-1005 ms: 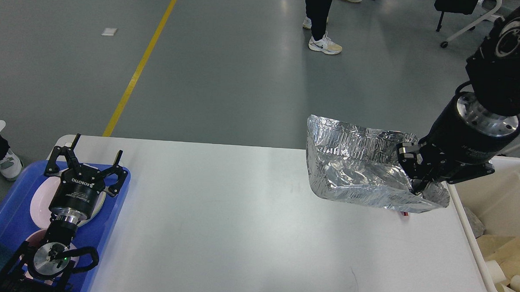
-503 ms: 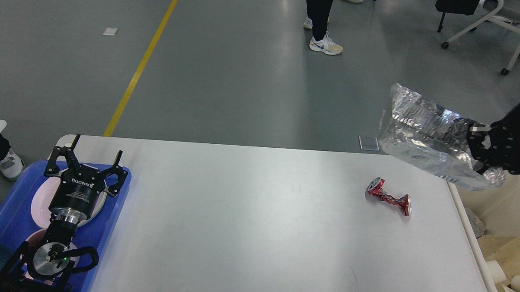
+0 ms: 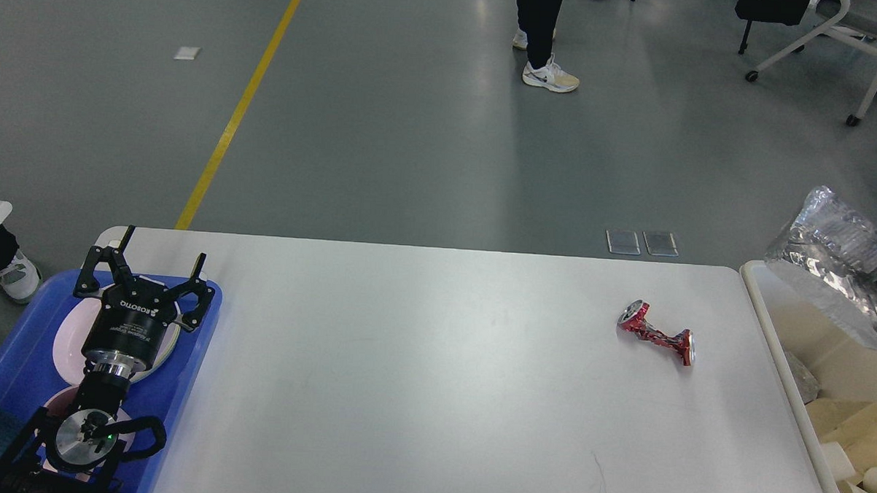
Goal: Tidy desktop
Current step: 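Lift the foil bag and carry it into the white bin, then release the foil bag inside the bin with the right gripper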
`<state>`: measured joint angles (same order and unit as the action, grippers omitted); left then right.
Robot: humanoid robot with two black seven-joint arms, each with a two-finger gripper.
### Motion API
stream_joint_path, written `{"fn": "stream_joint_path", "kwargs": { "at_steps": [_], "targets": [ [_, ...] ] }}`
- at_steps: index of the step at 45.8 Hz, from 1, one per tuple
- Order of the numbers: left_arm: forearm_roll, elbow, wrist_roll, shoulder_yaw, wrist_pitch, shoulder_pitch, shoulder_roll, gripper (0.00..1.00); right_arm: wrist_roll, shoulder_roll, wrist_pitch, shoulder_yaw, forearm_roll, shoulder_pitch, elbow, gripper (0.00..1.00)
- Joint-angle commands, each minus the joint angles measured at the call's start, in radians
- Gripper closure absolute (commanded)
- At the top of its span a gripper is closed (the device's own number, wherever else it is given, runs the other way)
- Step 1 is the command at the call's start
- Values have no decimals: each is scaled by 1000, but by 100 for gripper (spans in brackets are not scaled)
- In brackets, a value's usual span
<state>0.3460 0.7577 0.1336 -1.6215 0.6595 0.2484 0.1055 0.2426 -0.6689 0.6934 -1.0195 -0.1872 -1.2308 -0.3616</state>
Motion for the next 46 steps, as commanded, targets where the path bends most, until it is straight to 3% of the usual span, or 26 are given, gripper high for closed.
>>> {"fn": "stream_joint_path", "kwargs": {
  "at_steps": [1,12,15,23,46],
  "targets": [
    [-1,0,0,0,0,0,0,4,-2,52,-162,163,2,250,179,100],
    [-1,-1,0,0,0,0,0,4,0,189,-638,183,17,459,237,100],
    [-1,0,0,0,0,0,0,4,0,209,-707,180,18,484,248,100],
    [-1,0,0,0,0,0,0,4,0,272,-752,128,18,553,314,100],
    [1,0,0,0,0,0,0,4,0,275,-795,133,8,637,322,100]
  ]
}}
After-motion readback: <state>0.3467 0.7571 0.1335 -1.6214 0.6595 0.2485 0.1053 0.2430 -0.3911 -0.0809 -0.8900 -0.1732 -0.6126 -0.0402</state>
